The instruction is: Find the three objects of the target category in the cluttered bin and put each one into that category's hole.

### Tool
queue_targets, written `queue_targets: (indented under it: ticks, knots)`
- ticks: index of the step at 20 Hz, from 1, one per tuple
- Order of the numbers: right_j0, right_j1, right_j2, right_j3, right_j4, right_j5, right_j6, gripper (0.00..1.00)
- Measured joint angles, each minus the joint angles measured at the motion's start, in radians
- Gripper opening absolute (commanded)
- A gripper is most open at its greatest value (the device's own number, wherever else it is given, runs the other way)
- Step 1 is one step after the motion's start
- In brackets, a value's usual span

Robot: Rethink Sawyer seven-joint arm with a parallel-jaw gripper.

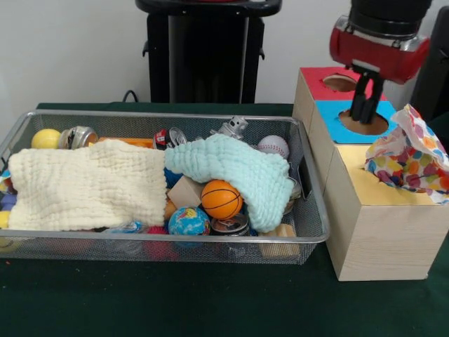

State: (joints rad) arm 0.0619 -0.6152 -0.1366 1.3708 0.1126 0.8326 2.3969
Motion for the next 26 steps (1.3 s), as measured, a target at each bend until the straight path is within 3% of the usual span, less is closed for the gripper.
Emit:
queue_targets:
  ticks: [9, 20, 26]
  knots:
    - [-0.017, 0.045, -0.002, -0.023, -0.003, -0.008, 0.0, 0.0]
    - [0.106, 0.018, -0.015, -0.11, 0.001, 0.141, 0.0, 0.0]
    - [0.117, -0.005, -0.015, -0.121, 0.009, 0.163, 0.0, 0.0]
